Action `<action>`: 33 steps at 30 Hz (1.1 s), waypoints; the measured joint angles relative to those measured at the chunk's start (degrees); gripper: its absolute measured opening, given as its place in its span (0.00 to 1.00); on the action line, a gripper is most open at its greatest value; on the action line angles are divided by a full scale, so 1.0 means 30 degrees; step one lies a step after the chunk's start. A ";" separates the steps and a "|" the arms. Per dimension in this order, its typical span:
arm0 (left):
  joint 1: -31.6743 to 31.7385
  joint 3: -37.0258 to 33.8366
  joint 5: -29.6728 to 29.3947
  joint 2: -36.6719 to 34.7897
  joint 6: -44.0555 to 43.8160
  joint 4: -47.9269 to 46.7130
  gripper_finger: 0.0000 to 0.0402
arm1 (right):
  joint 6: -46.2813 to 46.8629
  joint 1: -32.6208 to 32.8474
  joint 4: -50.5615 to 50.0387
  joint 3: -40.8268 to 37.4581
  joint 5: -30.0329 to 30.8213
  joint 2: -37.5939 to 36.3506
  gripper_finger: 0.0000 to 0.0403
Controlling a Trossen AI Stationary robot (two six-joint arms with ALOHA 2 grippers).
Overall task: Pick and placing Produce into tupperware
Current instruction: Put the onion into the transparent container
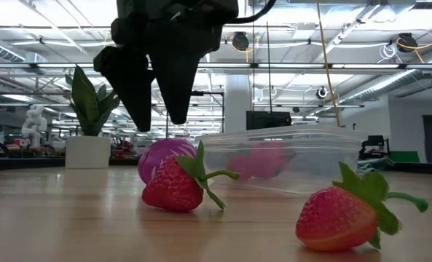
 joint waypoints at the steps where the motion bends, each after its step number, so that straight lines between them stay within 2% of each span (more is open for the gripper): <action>1: 0.0019 0.0000 0.0000 0.0096 0.0012 0.0089 0.77 | 0.0000 0.0000 0.0039 0.0000 0.0000 -0.0005 0.37; 11: 0.0393 0.0000 -0.0164 0.0197 0.0331 0.0101 0.77 | 0.0002 0.0000 0.0073 0.0000 0.0000 0.0002 0.37; 23: 0.0657 0.0015 -0.0146 0.0884 0.0648 0.0781 0.85 | -0.0005 0.0007 0.0066 0.0000 0.0000 0.0008 0.37; 33: 0.0714 -0.0443 -0.0100 0.1012 0.0924 0.1382 0.86 | 0.0002 0.0007 0.0066 0.0000 -0.0002 0.0010 0.37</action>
